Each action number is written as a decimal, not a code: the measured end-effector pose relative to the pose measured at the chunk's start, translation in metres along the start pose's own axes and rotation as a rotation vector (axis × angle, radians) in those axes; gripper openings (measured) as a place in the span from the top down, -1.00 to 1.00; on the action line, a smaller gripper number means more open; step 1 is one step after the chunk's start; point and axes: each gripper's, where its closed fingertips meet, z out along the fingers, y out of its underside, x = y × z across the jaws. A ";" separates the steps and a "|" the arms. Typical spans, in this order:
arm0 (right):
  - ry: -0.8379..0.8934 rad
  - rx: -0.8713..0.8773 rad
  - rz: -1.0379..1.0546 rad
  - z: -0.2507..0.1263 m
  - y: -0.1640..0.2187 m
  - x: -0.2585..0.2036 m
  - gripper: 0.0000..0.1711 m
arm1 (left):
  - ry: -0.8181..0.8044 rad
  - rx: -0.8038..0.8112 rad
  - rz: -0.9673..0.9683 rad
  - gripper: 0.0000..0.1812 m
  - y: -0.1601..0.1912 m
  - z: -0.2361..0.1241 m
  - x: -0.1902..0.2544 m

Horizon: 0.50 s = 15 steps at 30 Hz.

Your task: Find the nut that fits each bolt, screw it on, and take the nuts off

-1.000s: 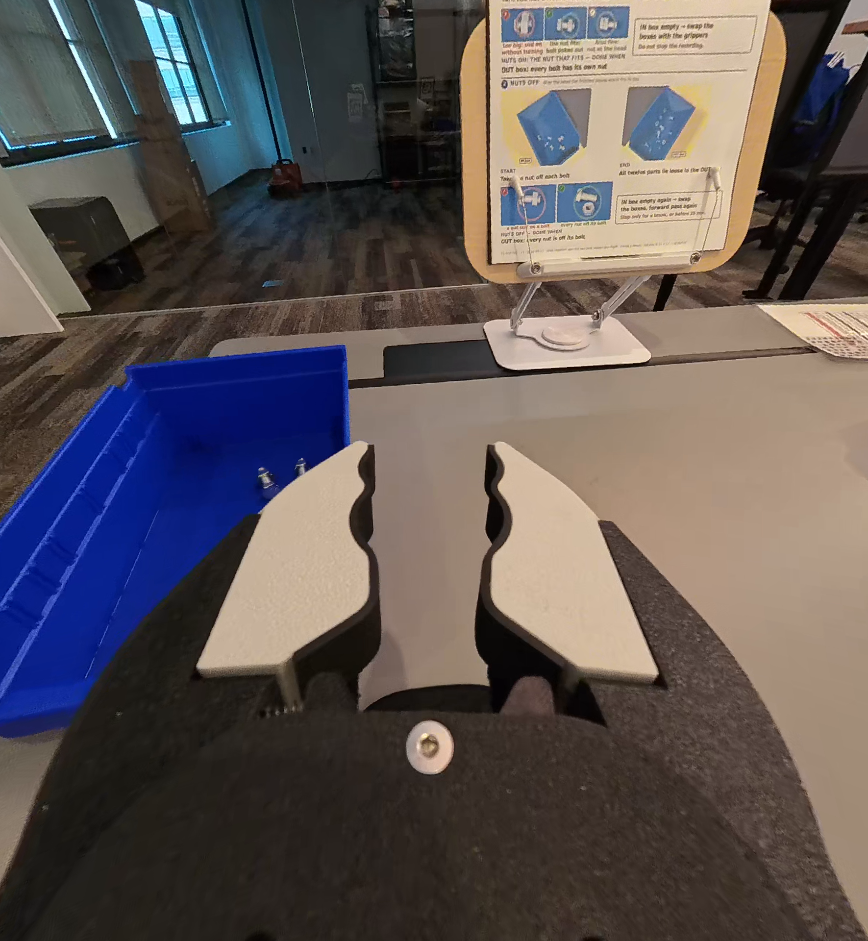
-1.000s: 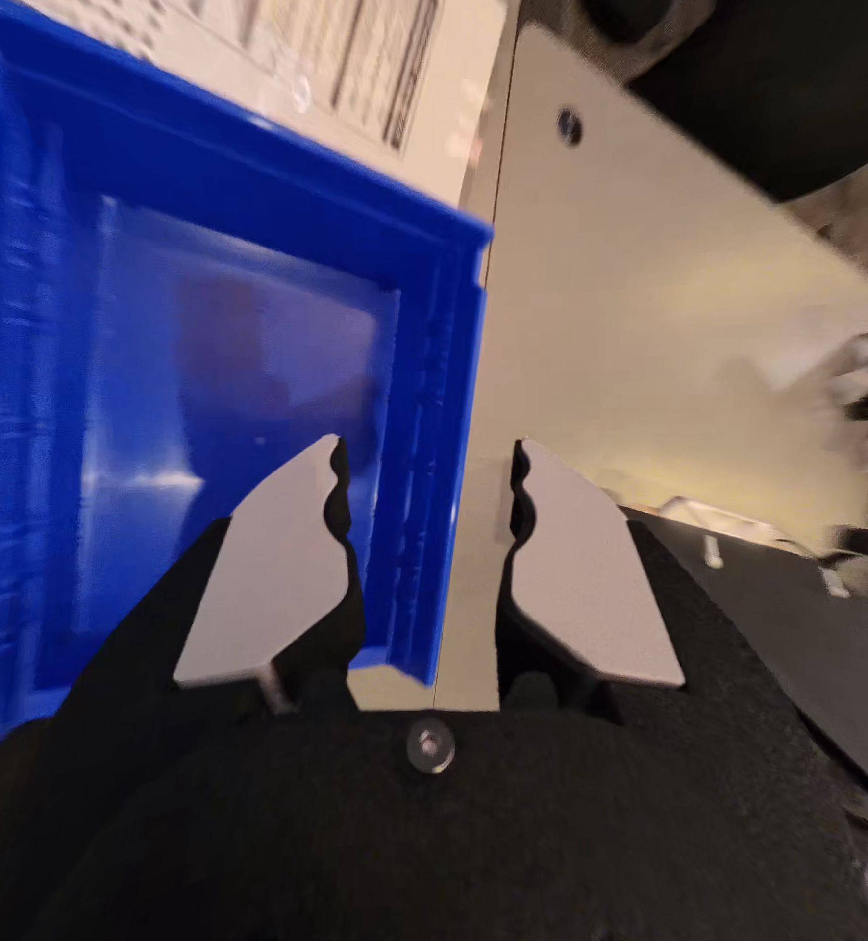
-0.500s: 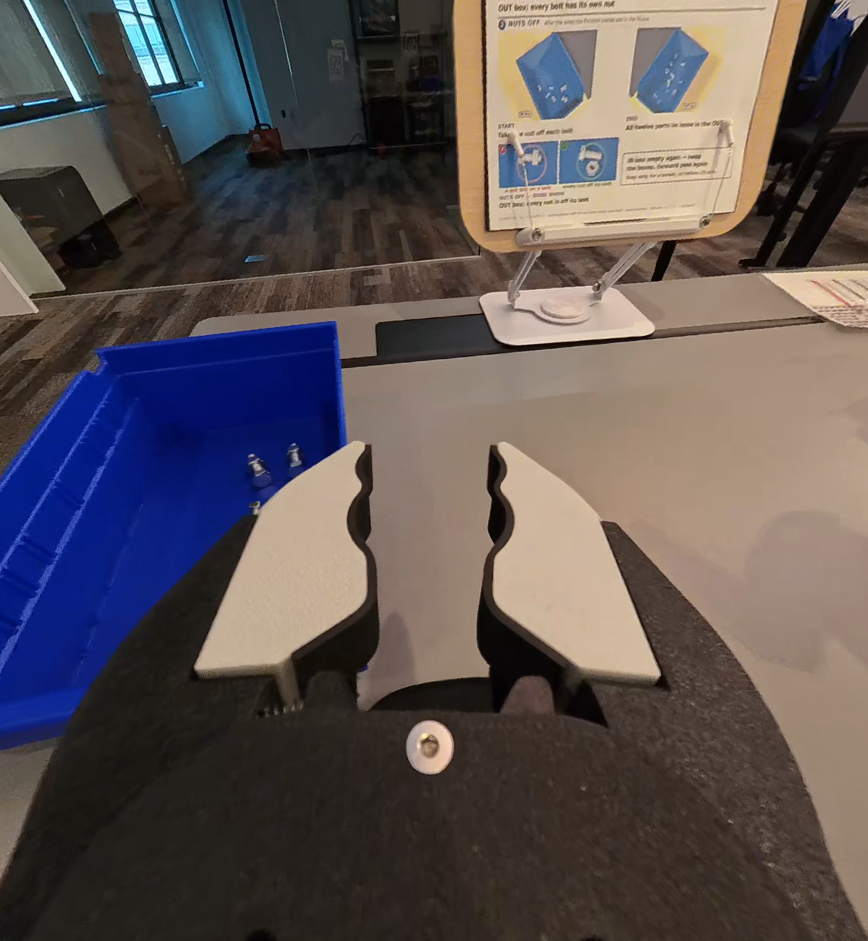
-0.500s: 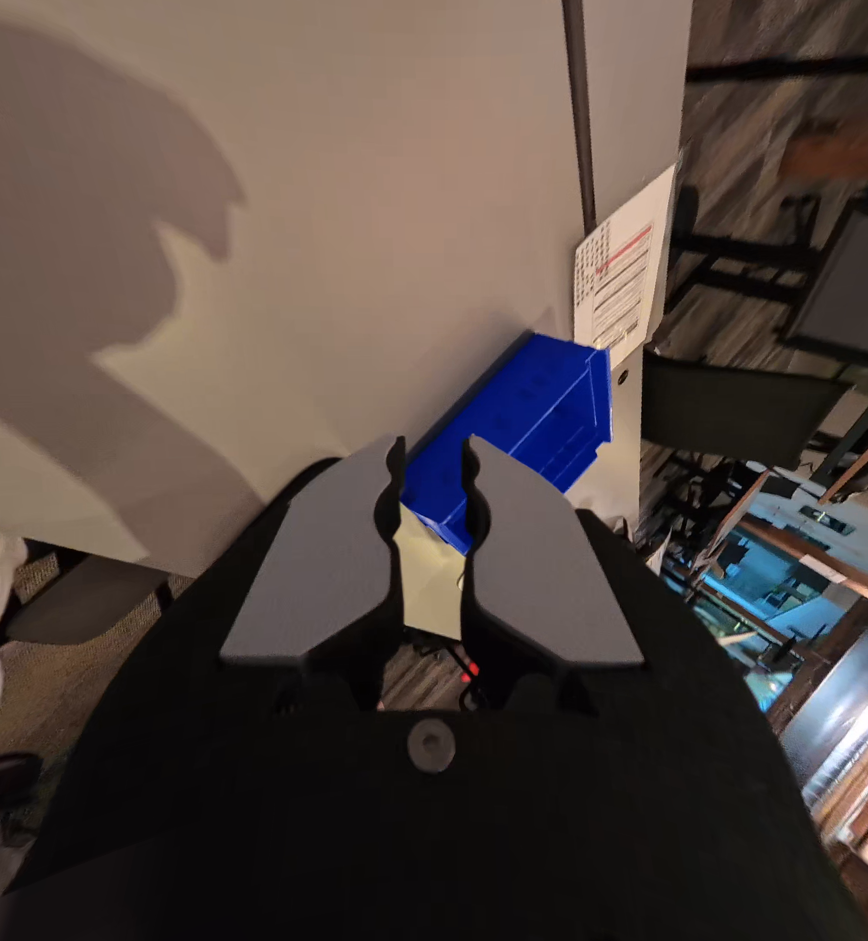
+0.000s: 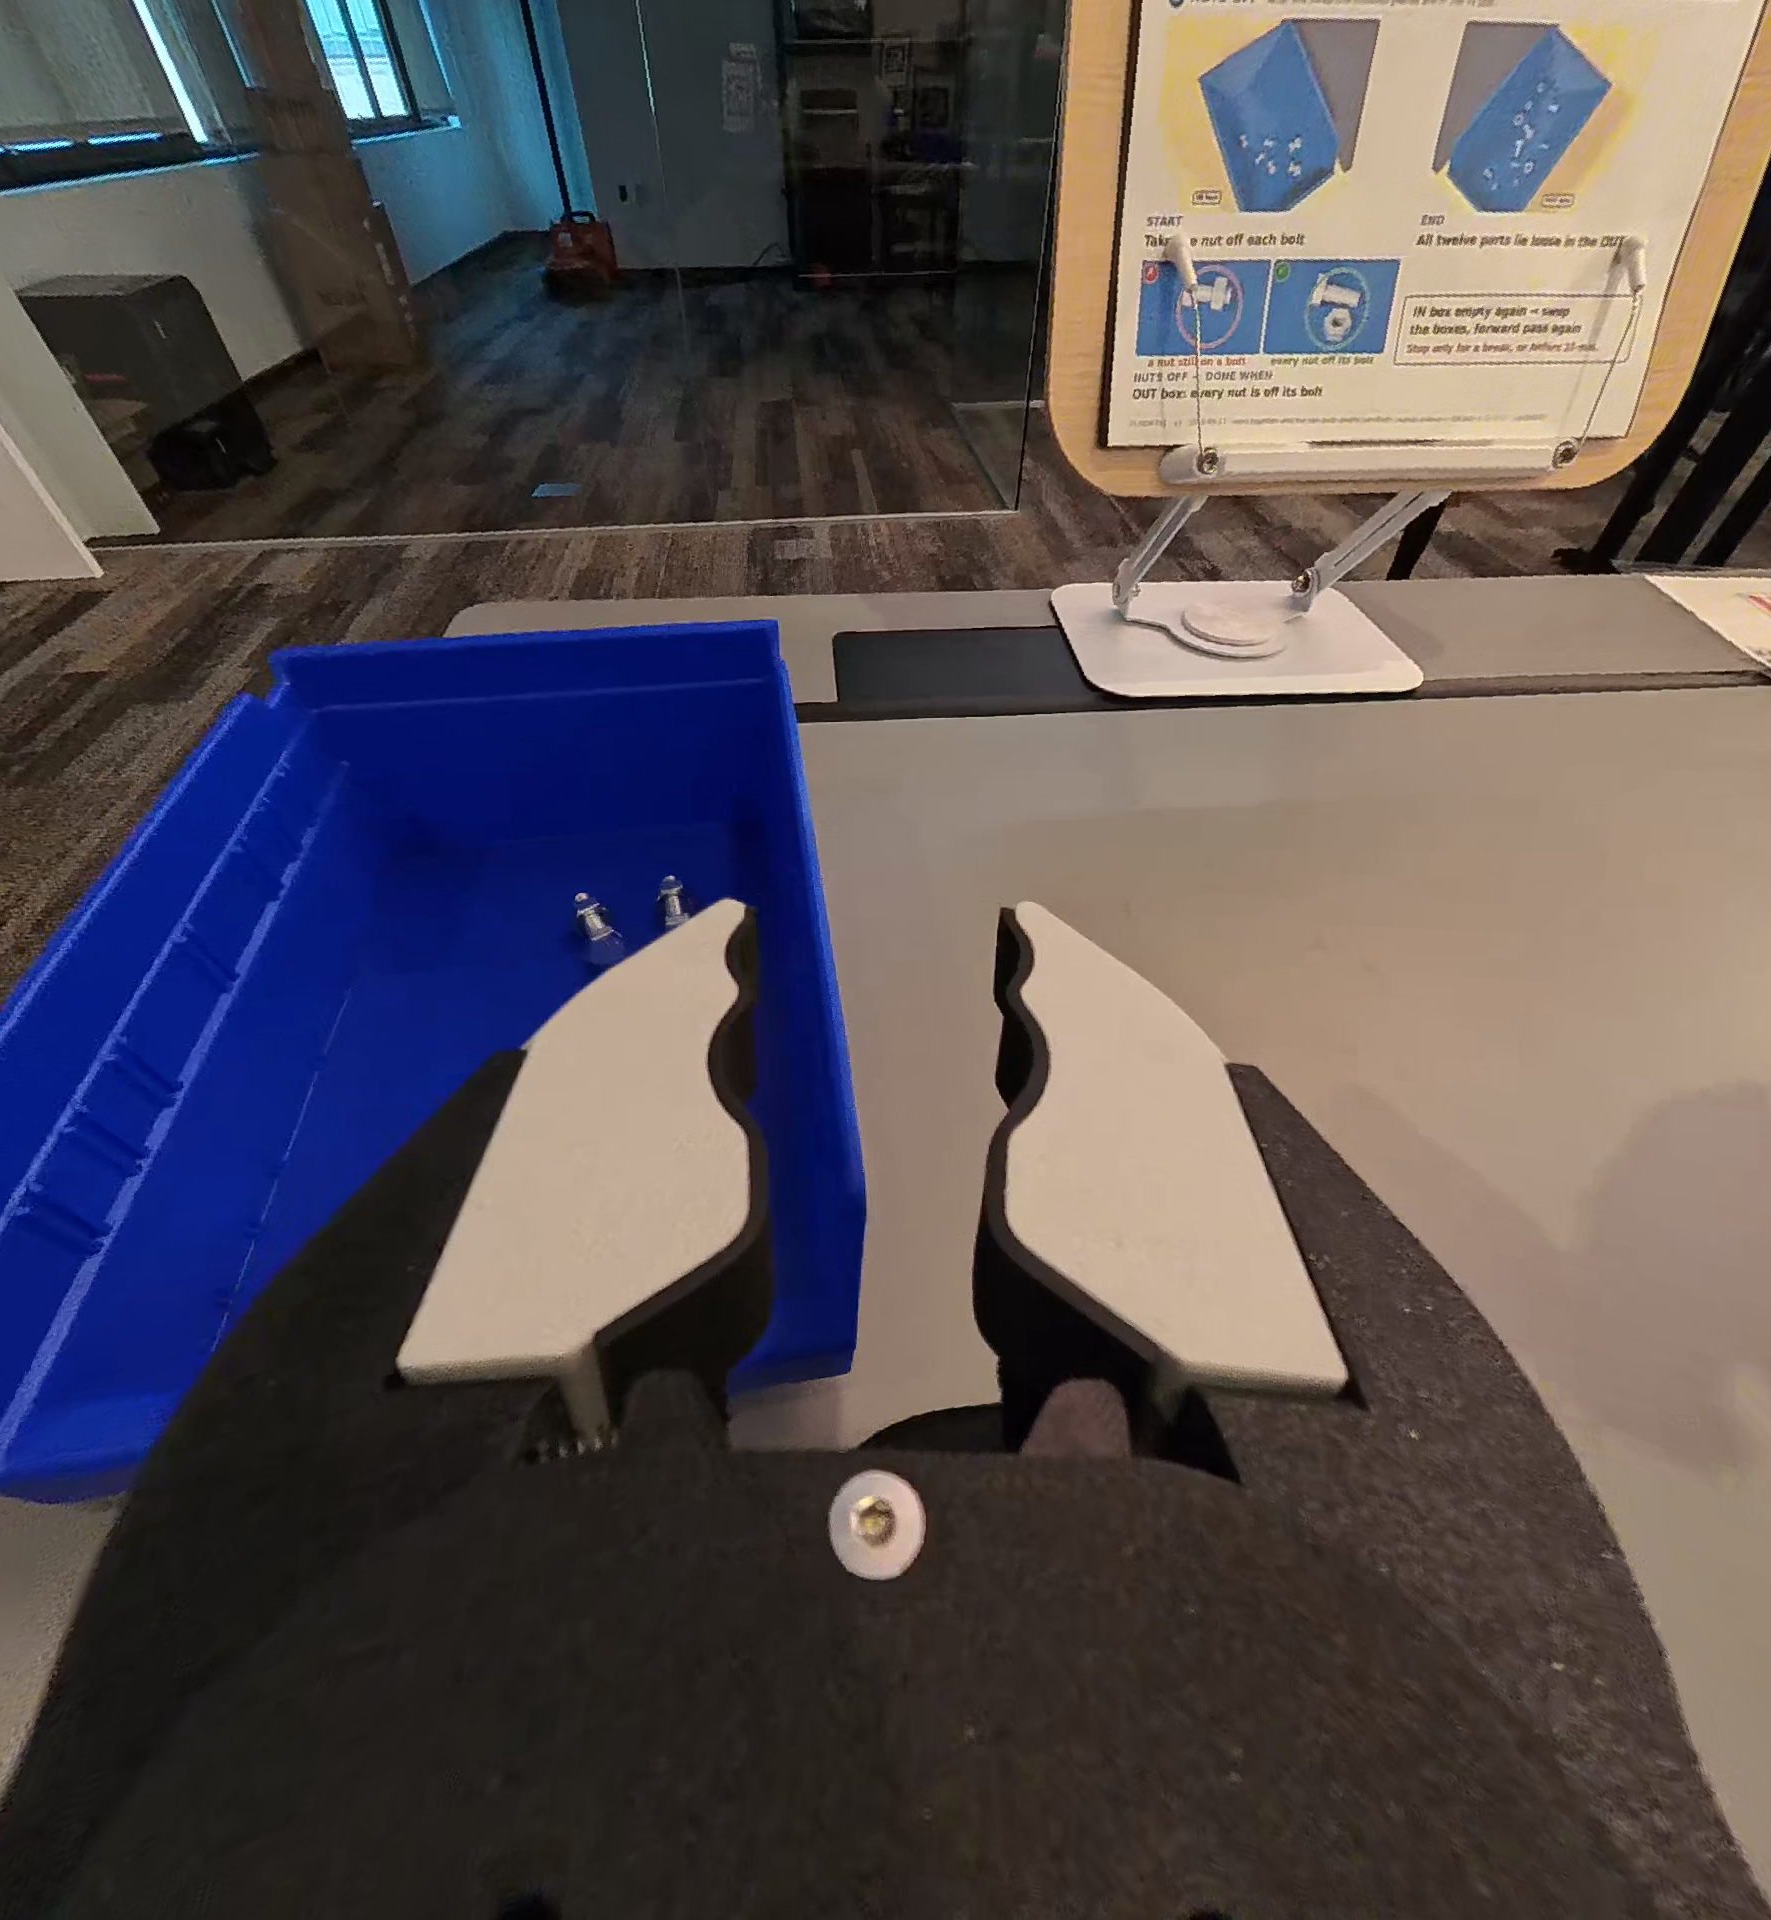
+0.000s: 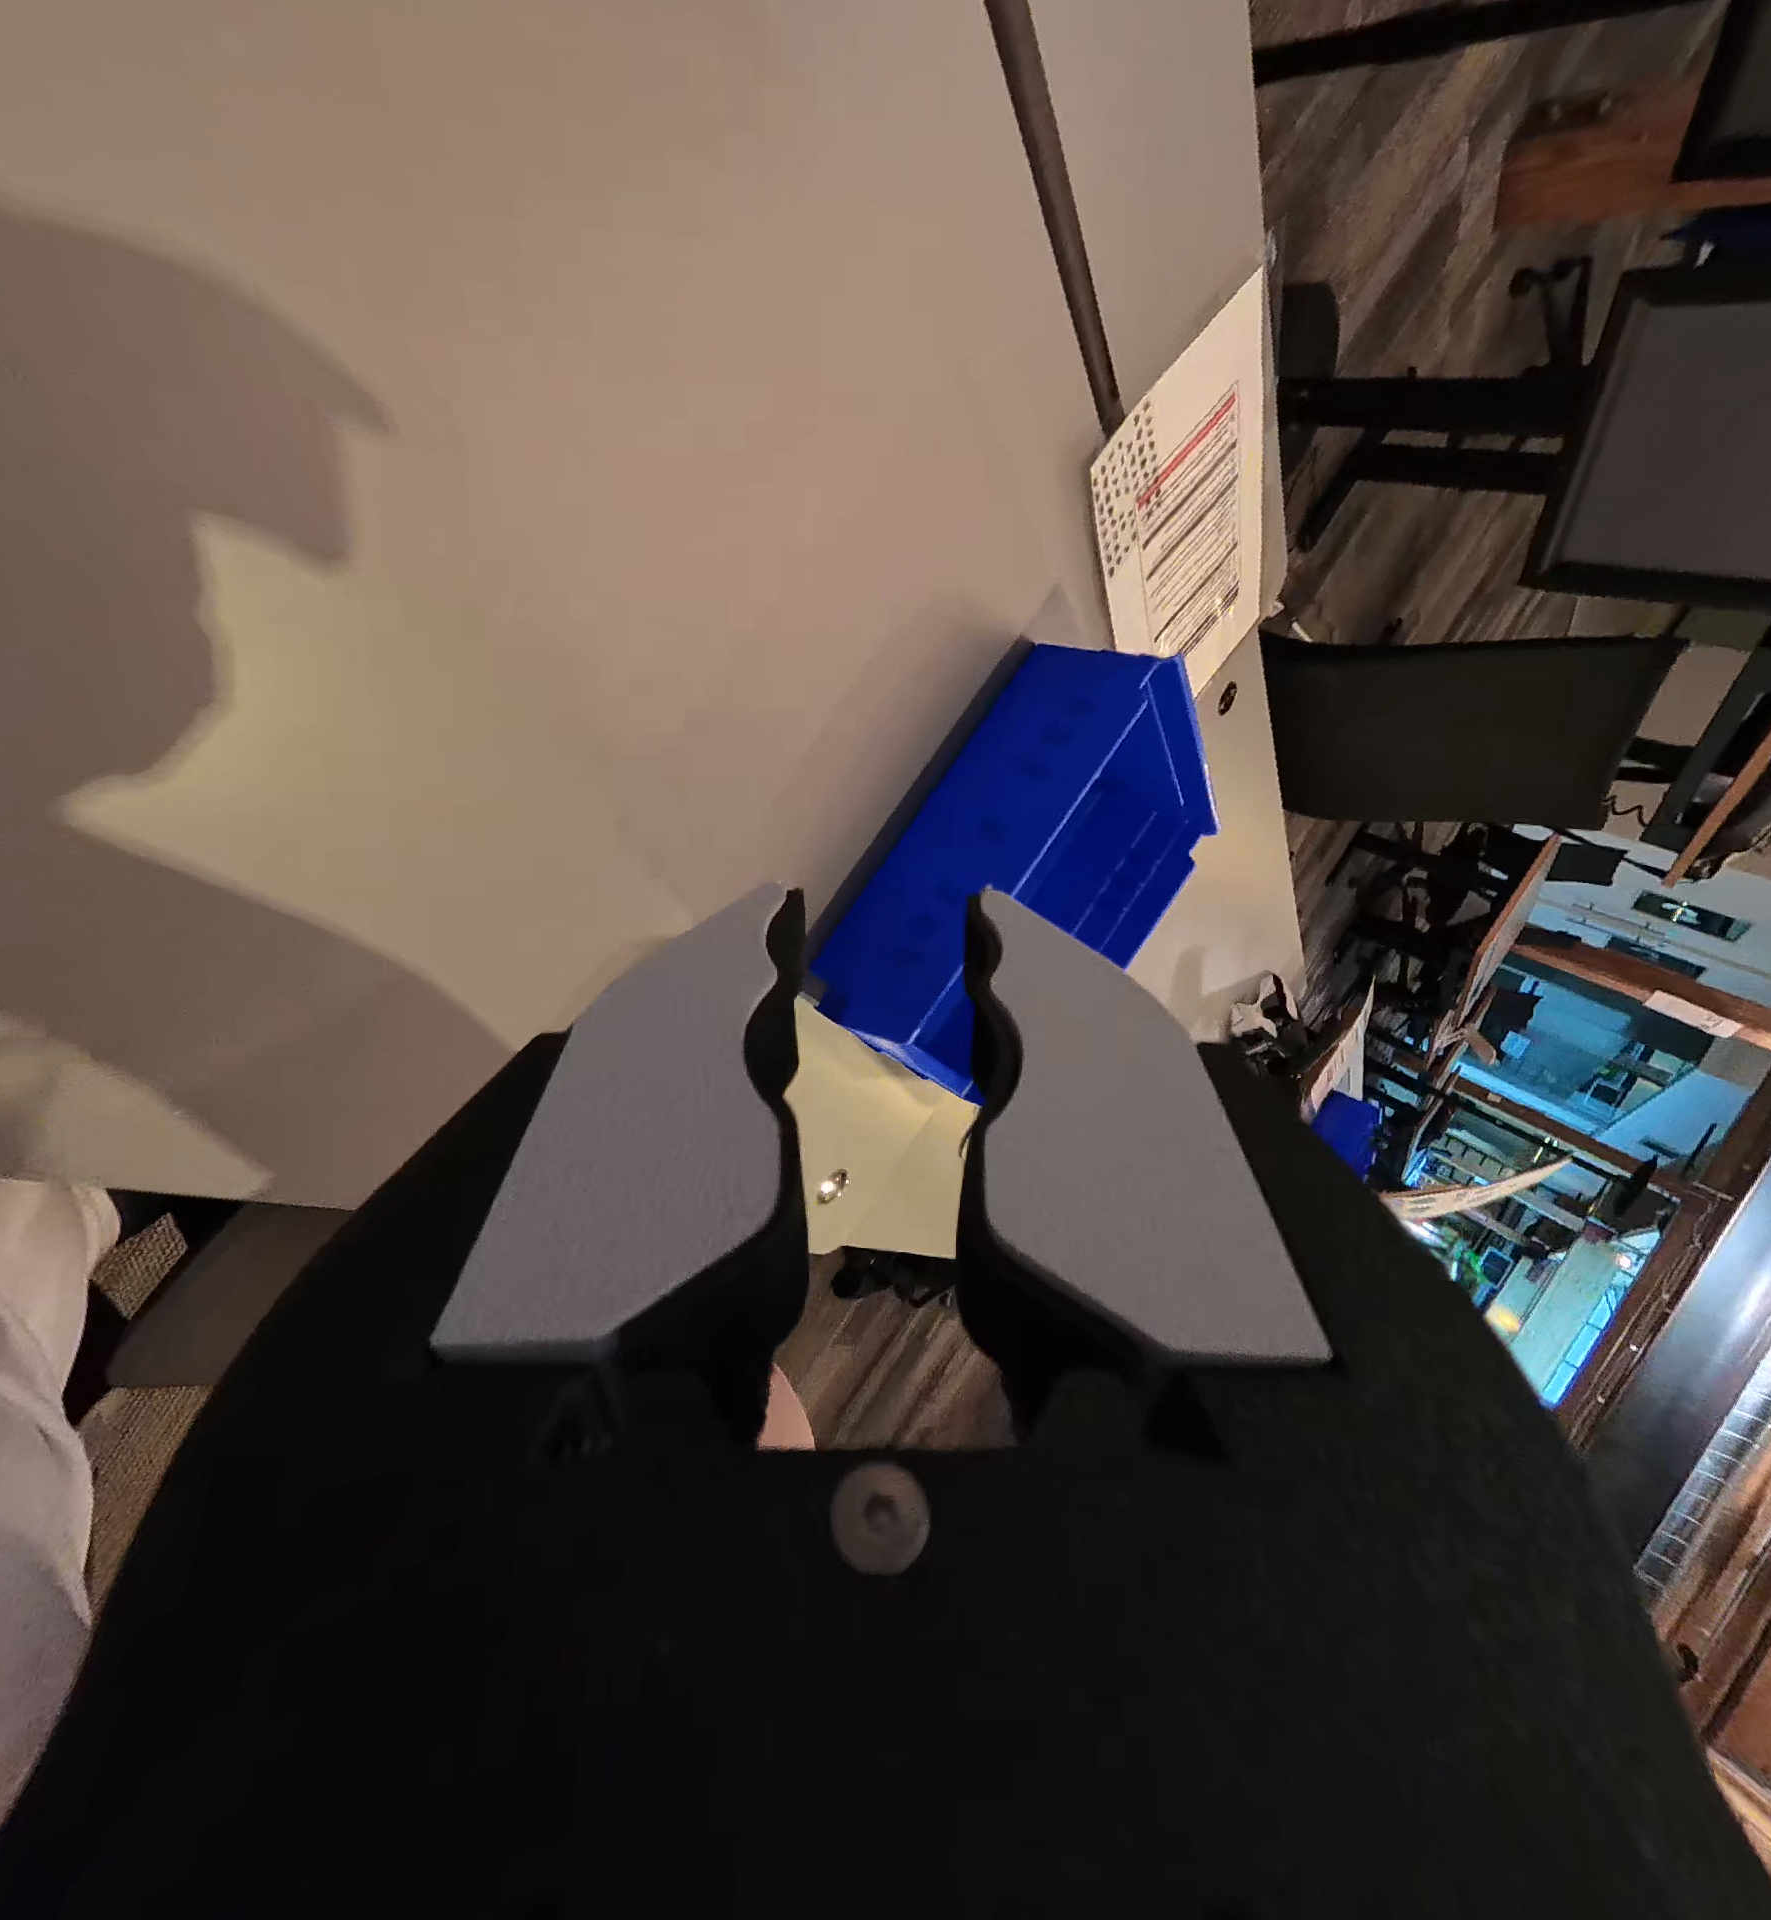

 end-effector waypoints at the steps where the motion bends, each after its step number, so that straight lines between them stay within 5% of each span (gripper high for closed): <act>1: 0.004 -0.014 0.000 0.003 -0.001 0.001 0.66 | -0.007 -0.006 0.005 0.52 0.002 0.000 -0.001; 15: -0.034 0.024 -0.085 -0.012 -0.005 -0.020 0.68 | -0.042 -0.032 0.051 0.52 0.001 0.000 -0.002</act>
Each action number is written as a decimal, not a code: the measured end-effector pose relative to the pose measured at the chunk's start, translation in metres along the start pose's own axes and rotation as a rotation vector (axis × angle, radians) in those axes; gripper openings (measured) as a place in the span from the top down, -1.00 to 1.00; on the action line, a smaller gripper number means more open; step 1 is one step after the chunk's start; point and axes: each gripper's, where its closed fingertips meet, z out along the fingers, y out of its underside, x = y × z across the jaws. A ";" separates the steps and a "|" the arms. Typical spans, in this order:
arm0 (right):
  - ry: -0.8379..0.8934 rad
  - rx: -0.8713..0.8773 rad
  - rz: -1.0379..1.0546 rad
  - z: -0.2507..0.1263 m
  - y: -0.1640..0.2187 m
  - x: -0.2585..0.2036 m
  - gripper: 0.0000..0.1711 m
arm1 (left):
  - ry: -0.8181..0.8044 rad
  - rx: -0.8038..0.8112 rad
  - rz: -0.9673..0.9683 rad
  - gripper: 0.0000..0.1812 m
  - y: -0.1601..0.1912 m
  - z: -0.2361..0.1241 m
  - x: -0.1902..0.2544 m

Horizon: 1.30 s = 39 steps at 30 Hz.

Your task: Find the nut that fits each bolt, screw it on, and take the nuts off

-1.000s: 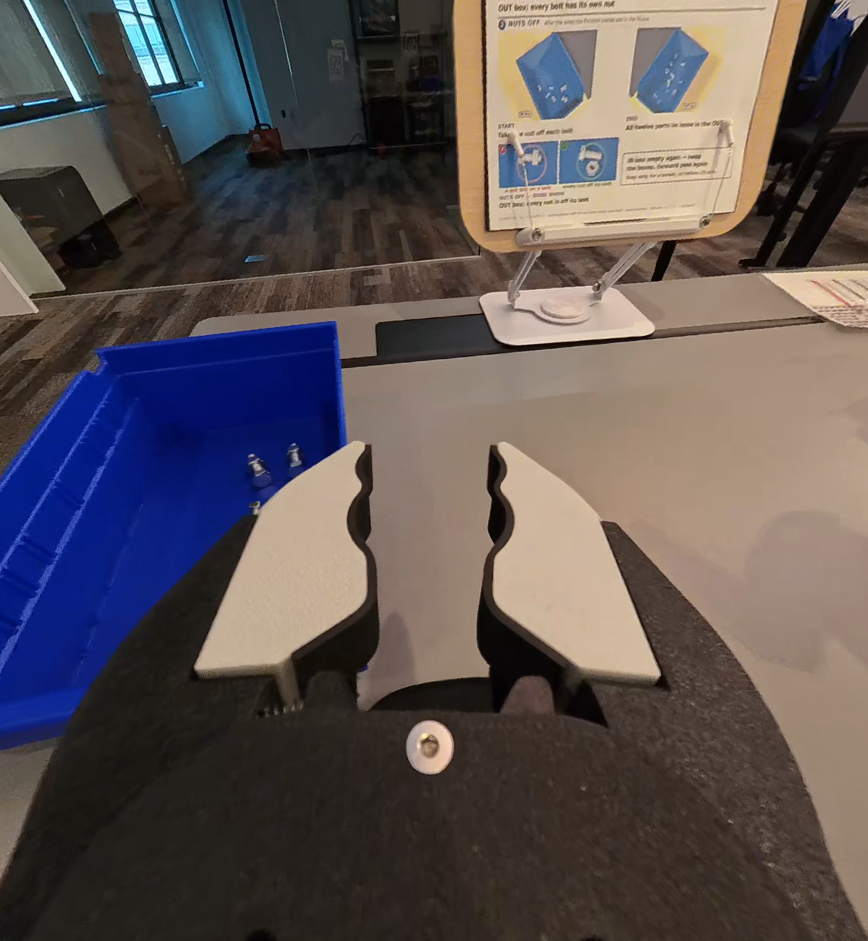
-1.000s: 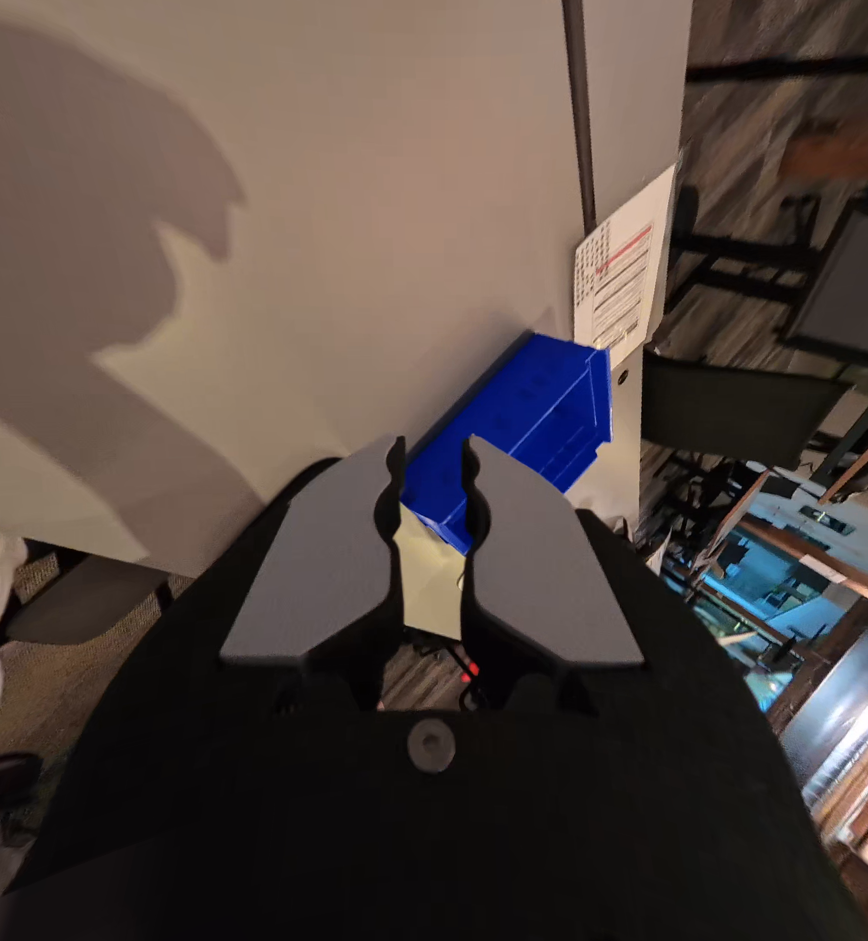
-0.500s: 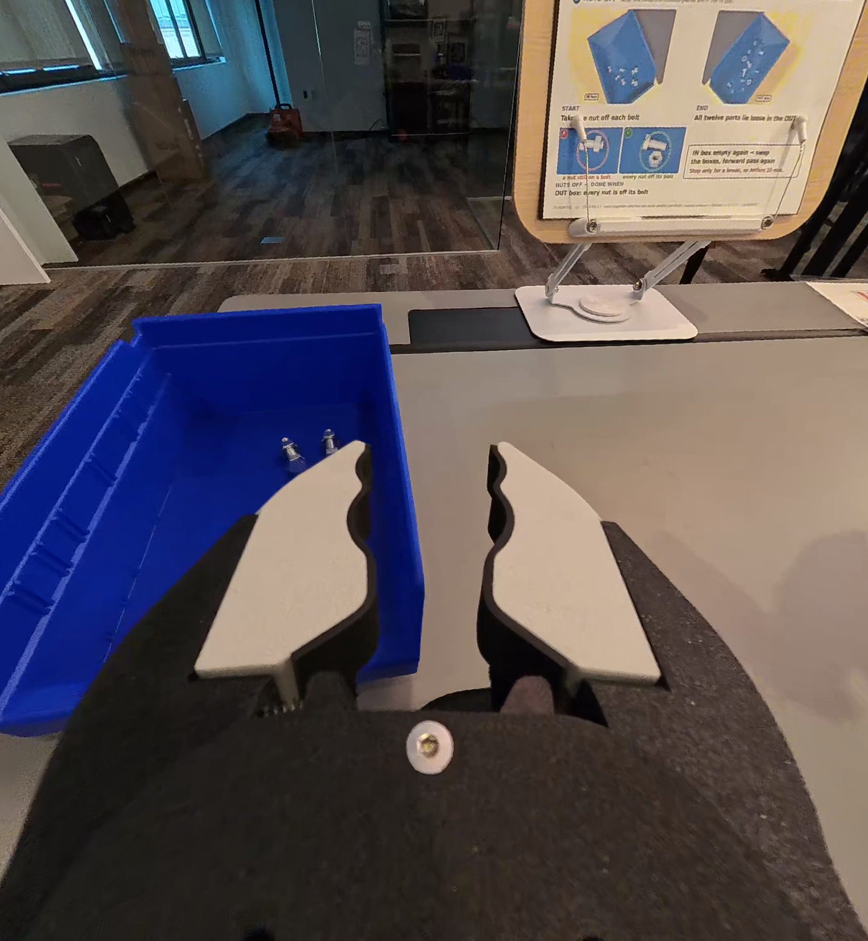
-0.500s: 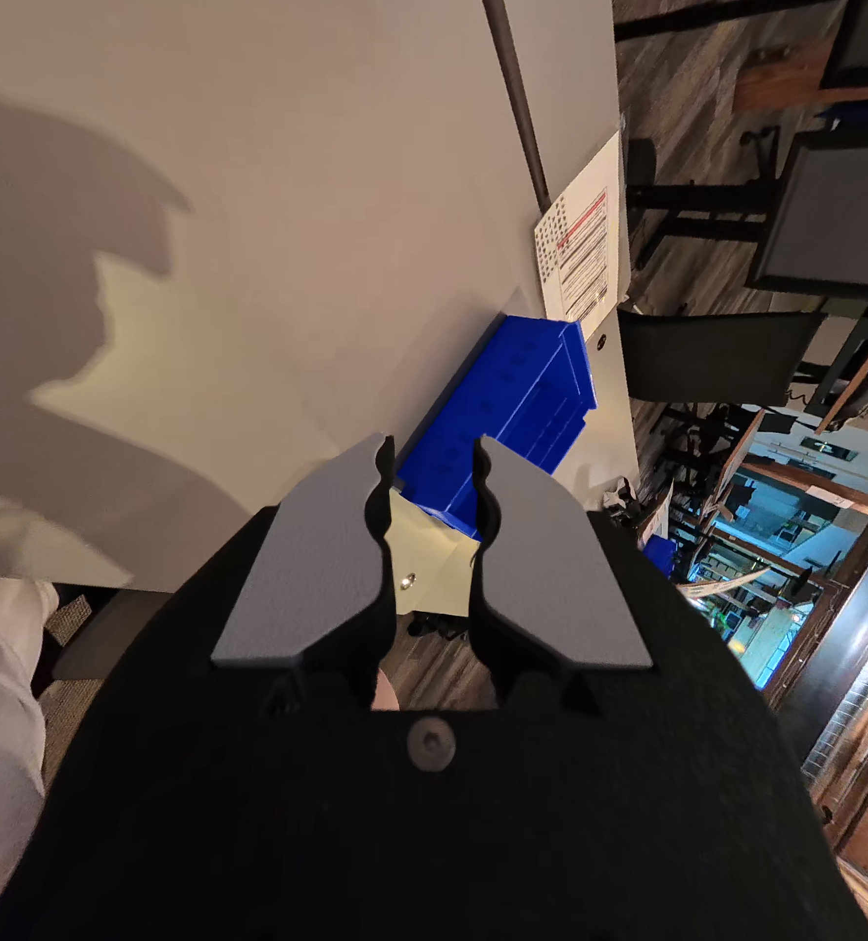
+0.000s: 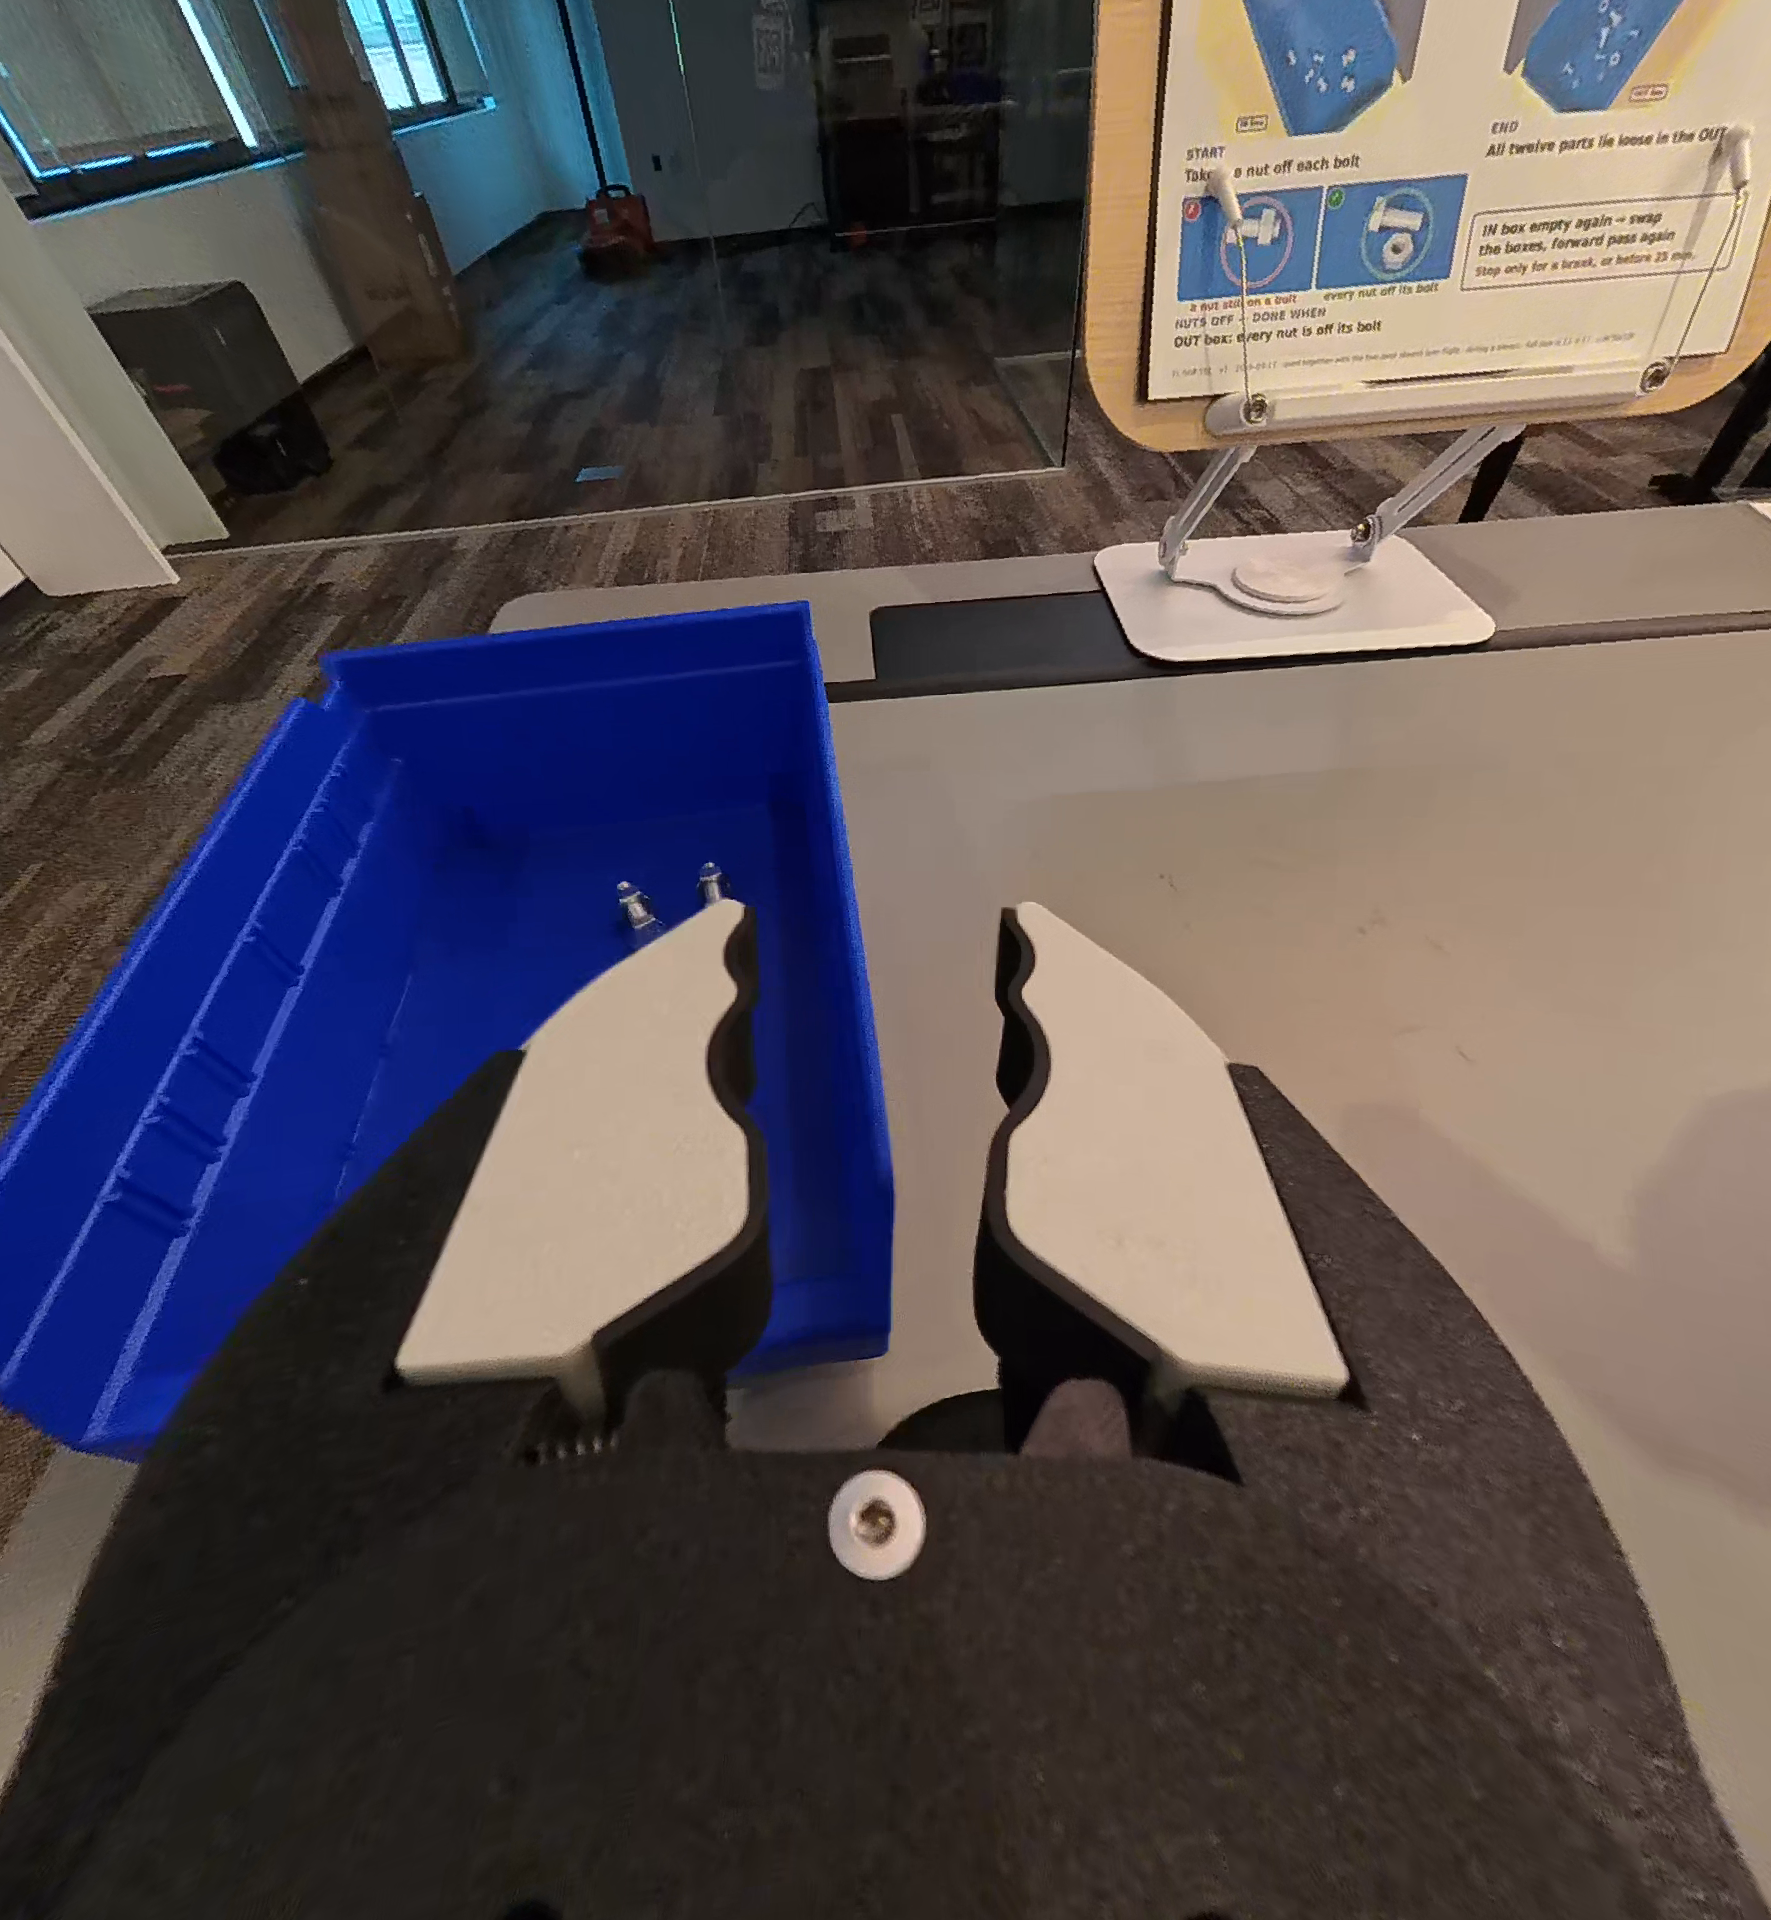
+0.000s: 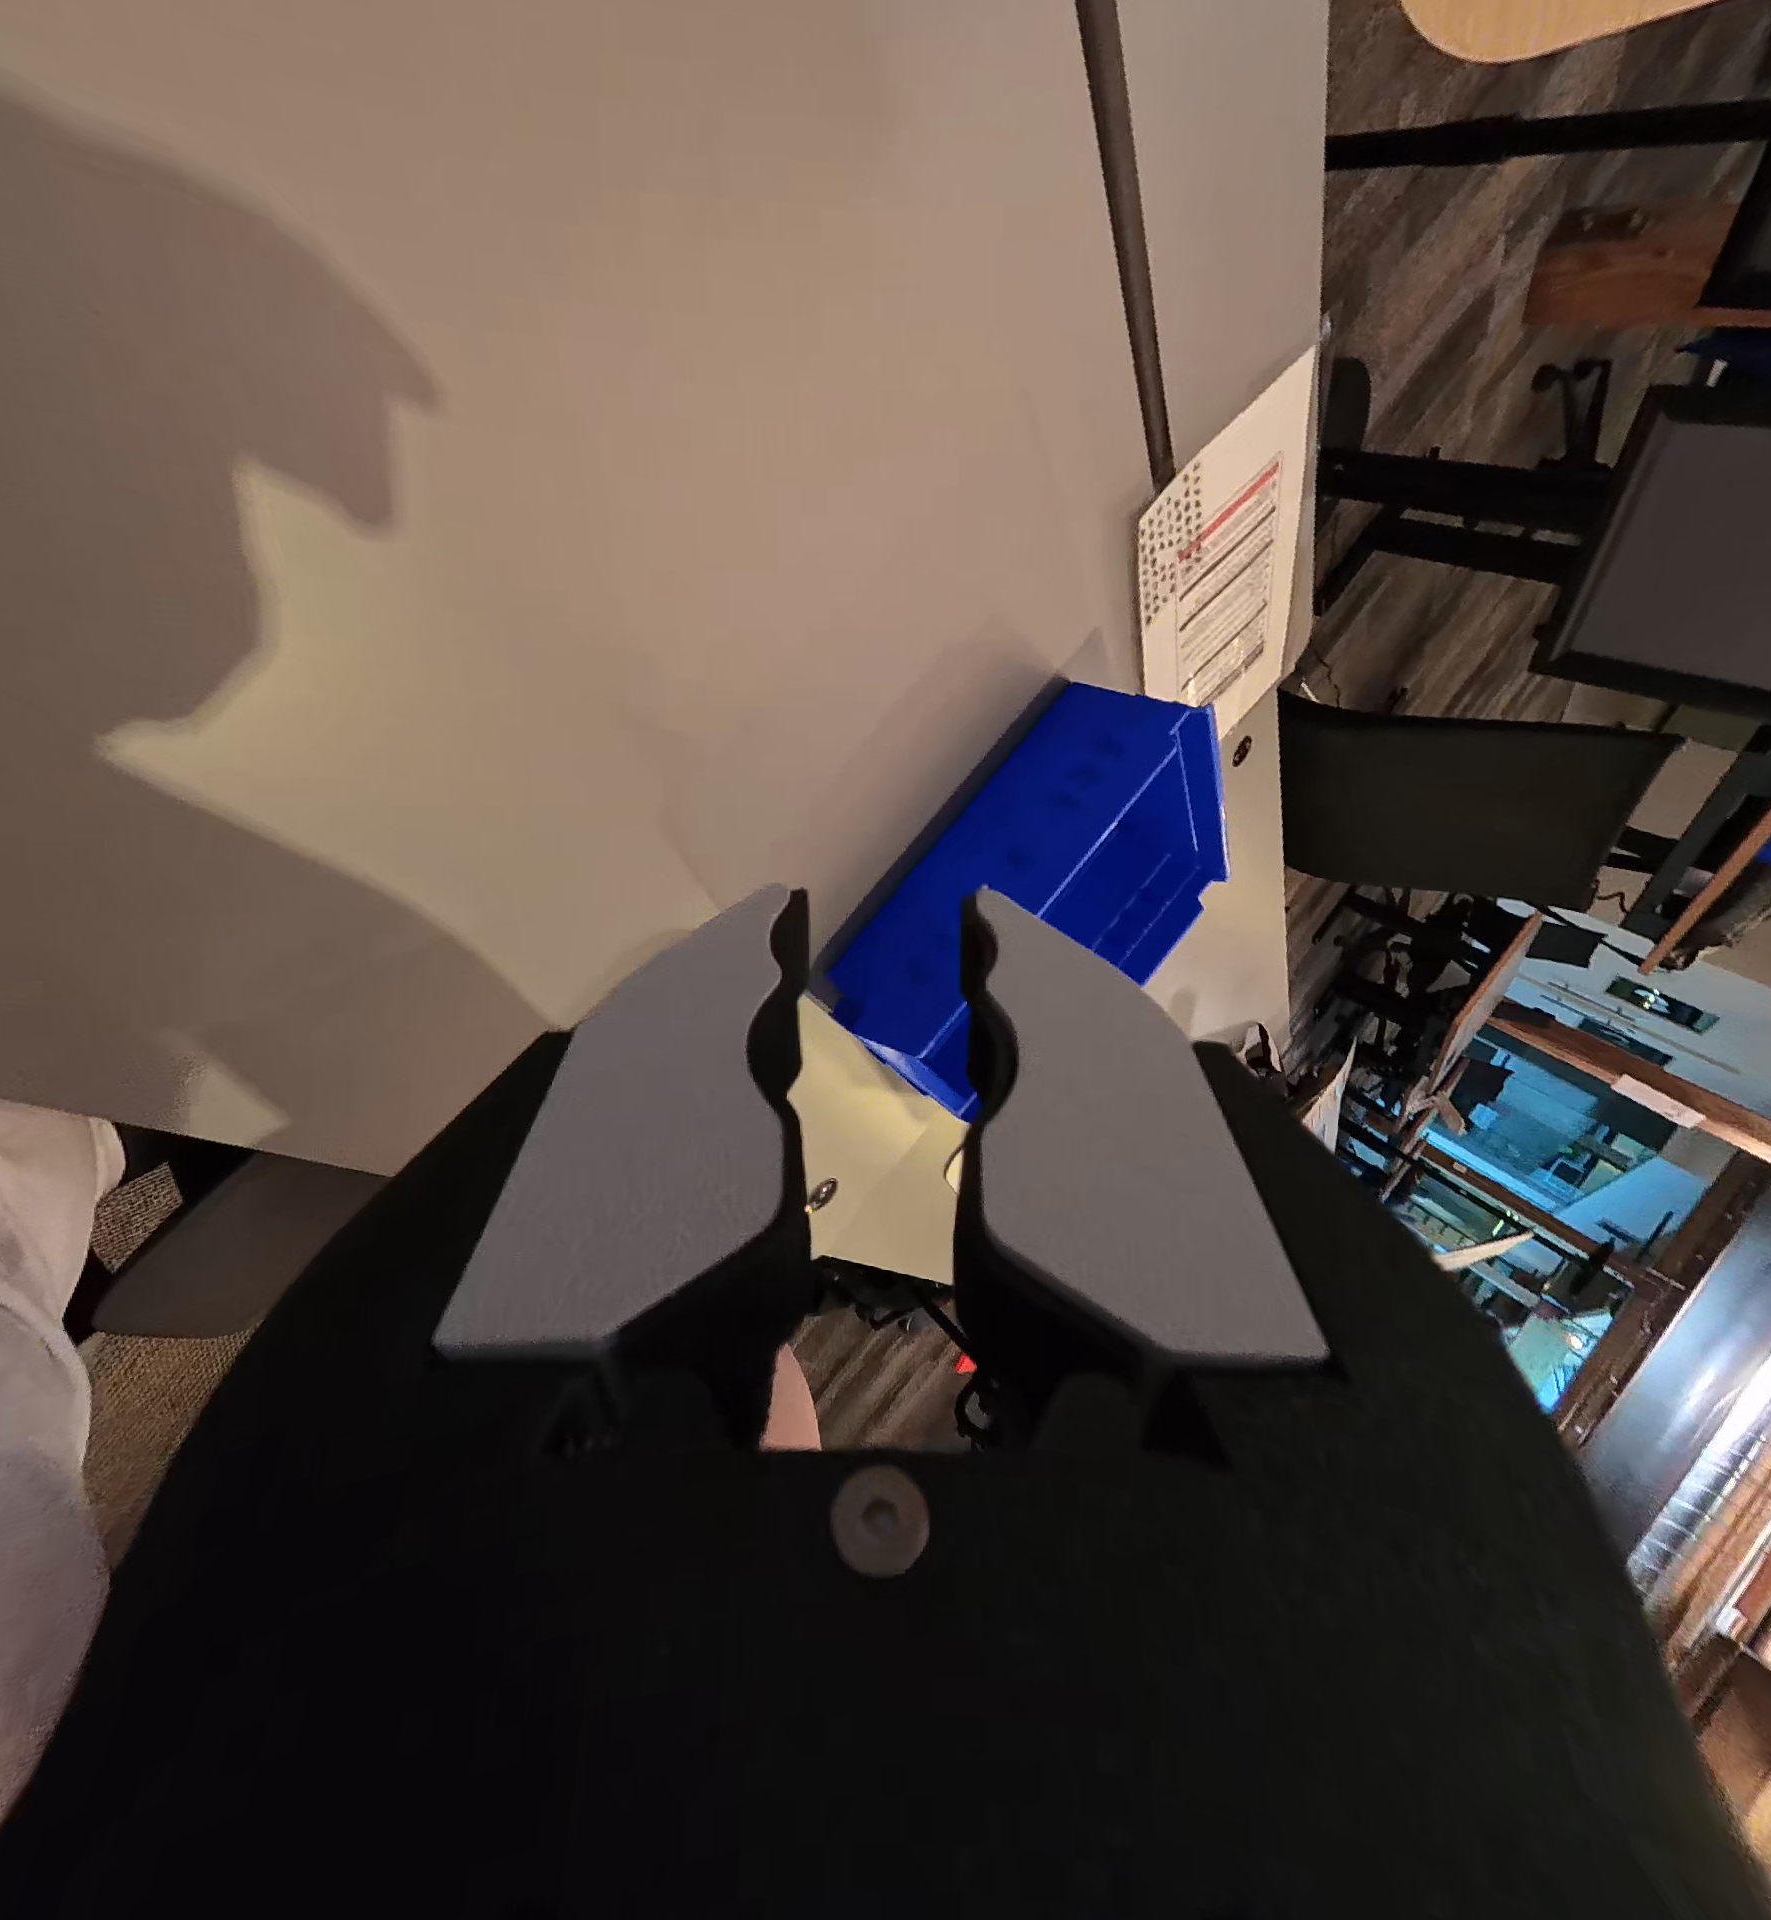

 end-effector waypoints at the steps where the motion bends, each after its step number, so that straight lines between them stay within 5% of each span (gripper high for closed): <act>1: -0.006 0.009 -0.002 0.000 0.000 -0.001 0.68 | 0.002 -0.002 0.001 0.52 0.001 0.001 0.002; 7: -0.008 -0.051 0.064 0.011 0.023 0.010 0.63 | 0.001 -0.007 0.019 0.51 0.003 0.002 0.007; 15: 0.001 0.001 0.016 -0.002 -0.005 0.006 0.69 | 0.028 -0.013 0.014 0.51 0.006 0.005 0.013; 20: 0.007 0.037 0.042 0.035 -0.019 0.024 0.71 | 0.047 0.041 0.009 0.50 -0.007 0.004 0.017; 29: -0.135 0.529 0.326 0.133 -0.040 0.091 0.68 | 0.043 0.051 0.124 0.40 -0.040 0.004 -0.006; 39: -0.053 0.970 0.528 0.172 -0.039 0.154 0.64 | 0.053 0.002 0.154 0.38 -0.058 0.019 -0.017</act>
